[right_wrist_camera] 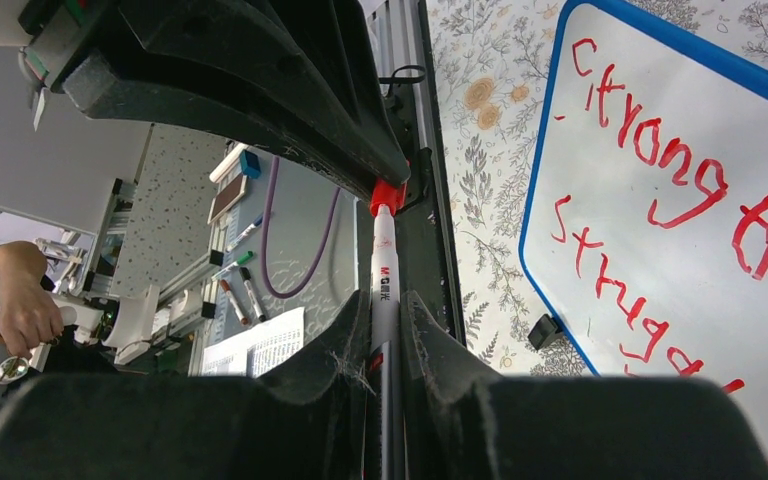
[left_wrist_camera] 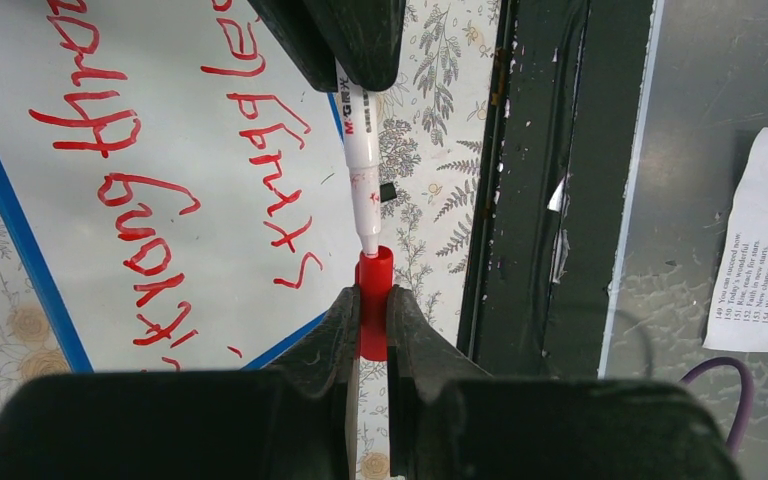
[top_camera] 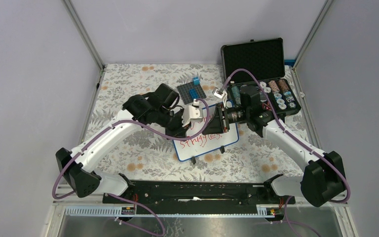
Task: Write a sentence on the whiteboard
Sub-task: Insert the whiteboard marker without the cap into the pen cap.
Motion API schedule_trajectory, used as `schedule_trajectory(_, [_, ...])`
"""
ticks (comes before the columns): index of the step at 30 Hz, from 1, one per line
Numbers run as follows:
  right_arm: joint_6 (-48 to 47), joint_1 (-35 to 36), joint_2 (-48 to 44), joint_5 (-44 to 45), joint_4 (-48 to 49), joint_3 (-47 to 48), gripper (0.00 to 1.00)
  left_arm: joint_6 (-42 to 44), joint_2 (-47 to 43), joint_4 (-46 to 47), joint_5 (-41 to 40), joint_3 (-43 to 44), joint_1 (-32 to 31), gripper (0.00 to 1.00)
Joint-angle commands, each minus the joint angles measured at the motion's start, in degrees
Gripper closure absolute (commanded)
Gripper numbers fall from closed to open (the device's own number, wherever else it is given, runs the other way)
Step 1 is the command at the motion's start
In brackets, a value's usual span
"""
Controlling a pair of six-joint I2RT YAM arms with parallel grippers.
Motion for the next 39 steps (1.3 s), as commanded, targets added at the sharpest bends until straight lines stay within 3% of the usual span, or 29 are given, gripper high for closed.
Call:
schedule_trajectory(1, [-1.3,0.8,0.2,1.5,-0.3,2.3,1.0,-1.3,0.4,1.8,0.7,2.5,-0.4,1.0])
schedule_trajectory(9, [-3.6,2.6,1.3,3.5,-2.7,2.1,1.0,-3.8,1.4,3.4,1.1,3.5,-0.4,1.0])
schedule_trajectory(27, [7.7,6.0,5.1,1.9,15.1,-3.7,1.0,-8.7,5.3,7.0,0.2,7.1,-0.4,1.0])
schedule_trajectory(39, [10.3,5.5,5.4,2.5,17.3,-2.9,1.0,-6.2,3.7,2.7,-2.4,11.1,-0.4,0.59])
